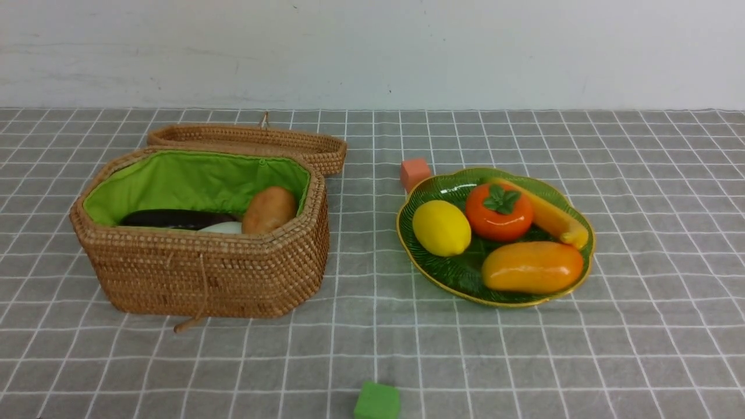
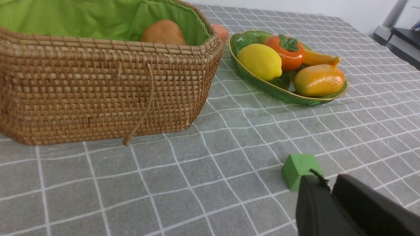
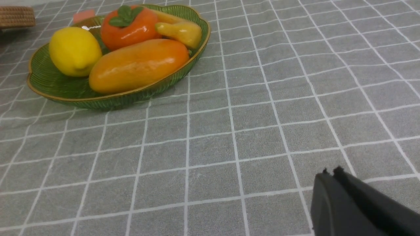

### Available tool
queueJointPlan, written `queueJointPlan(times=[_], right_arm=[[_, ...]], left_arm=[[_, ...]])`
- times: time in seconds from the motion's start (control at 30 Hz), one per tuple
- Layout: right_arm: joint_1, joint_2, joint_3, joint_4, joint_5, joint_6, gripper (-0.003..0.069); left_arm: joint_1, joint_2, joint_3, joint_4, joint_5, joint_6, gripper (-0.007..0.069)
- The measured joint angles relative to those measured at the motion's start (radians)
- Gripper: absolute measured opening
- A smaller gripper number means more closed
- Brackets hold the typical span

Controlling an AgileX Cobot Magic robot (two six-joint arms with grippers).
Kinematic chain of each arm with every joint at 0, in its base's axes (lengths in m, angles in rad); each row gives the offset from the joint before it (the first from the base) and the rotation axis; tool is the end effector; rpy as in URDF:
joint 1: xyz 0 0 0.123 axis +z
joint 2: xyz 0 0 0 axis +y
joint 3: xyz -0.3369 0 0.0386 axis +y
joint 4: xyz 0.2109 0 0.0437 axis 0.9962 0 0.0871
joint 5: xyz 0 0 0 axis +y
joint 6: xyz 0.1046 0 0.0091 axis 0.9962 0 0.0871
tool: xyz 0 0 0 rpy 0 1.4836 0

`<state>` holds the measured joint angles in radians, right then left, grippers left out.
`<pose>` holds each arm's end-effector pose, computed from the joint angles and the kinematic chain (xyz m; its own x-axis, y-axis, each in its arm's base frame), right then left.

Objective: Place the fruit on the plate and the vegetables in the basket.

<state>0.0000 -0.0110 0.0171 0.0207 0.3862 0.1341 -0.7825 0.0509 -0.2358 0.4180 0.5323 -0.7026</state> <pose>-0.0260 0.0008 0.1687 -0.2979 0.1527 -0.9423 0.0385 0.9882 0.1479 -0.0096 0.0400 0.2378 -0.3282 -0.1301 -0.9356 0.4650 0.8399 -0.2799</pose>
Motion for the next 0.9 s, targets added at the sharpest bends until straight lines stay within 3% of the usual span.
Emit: queueJointPlan(times=[0.2, 0.33, 0.43, 0.5, 0.53, 0.6, 0.67, 0.73, 0.8, 0.9], right_arm=[[0.000, 0.000, 0.000, 0.000, 0.000, 0.000, -0.0003], [0.000, 0.000, 0.000, 0.000, 0.000, 0.000, 0.0000], [0.000, 0.000, 0.000, 0.000, 0.000, 0.000, 0.0003], [0.000, 0.000, 0.000, 0.000, 0.000, 0.000, 0.0003], [0.000, 0.000, 0.000, 0.000, 0.000, 0.000, 0.0003], [0.000, 0.000, 0.000, 0.000, 0.000, 0.000, 0.0005], [0.000, 0.000, 0.000, 0.000, 0.000, 0.000, 0.0005], [0.001, 0.000, 0.000, 0.000, 0.000, 0.000, 0.0007], [0.001, 0.000, 0.000, 0.000, 0.000, 0.000, 0.0010], [0.001, 0.000, 0.000, 0.000, 0.000, 0.000, 0.0013]], left_arm=[[0.006, 0.000, 0.013, 0.058, -0.010, 0.000, 0.0078], [0.119, 0.000, 0.058, 0.083, -0.144, 0.008, 0.0081], [0.299, -0.013, 0.097, -0.014, -0.328, 0.099, 0.0053], [0.425, -0.033, 0.141, -0.168, -0.425, 0.231, 0.0001], [0.437, -0.036, 0.141, -0.184, -0.432, 0.231, -0.0008], [0.555, -0.058, 0.209, -0.363, -0.485, 0.408, -0.0013], [0.602, -0.060, 0.242, -0.443, -0.482, 0.488, -0.0013], [0.655, -0.060, 0.258, -0.519, -0.375, 0.578, -0.0013], [0.673, -0.060, 0.261, -0.530, -0.238, 0.607, -0.0013], [0.678, -0.060, 0.268, -0.537, -0.160, 0.613, -0.0013]])
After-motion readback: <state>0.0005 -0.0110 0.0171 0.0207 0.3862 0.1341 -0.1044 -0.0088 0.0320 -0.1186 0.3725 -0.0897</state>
